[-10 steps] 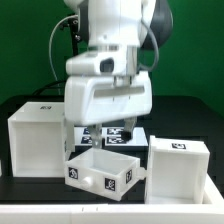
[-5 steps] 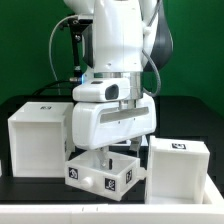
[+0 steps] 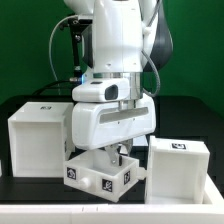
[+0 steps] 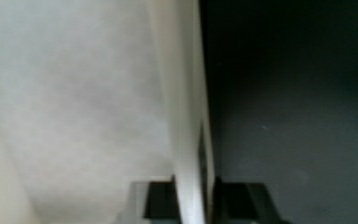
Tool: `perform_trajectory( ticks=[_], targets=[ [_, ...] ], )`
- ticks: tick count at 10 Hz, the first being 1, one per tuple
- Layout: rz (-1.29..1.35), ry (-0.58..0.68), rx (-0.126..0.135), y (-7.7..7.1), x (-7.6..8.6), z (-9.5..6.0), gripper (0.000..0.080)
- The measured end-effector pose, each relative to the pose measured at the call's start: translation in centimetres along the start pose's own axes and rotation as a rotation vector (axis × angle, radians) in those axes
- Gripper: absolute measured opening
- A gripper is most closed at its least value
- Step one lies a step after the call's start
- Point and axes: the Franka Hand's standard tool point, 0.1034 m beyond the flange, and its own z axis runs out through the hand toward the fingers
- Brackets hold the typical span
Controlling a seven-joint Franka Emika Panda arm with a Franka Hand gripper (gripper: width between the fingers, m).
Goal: Assemble drawer
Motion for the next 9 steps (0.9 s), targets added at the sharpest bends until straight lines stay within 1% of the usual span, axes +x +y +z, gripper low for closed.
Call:
perform_trajectory(
  ticks=[1, 2, 3, 4, 5, 6, 9],
  targets=[
    [-0.001, 0.0, 0.001, -0.1, 0.0, 0.0, 0.0036],
    [0.003, 0.002, 0.008, -1.4, 0.2, -0.8, 0.0036],
    [0.038, -0.002, 0.023, -3.3, 0.1, -2.1, 0.0036],
    [0.051, -0.013, 0.04, -5.0, -0.4, -3.5, 0.0036],
    [0.064, -0.032, 0.055, -5.7, -0.7, -4.8, 0.0036],
    [0.07, -0.028, 0.051, -5.6, -0.4, -5.3, 0.0036],
    [0.083, -0.035, 0.058, -5.8, -0.7, -4.9, 0.0036]
  ],
)
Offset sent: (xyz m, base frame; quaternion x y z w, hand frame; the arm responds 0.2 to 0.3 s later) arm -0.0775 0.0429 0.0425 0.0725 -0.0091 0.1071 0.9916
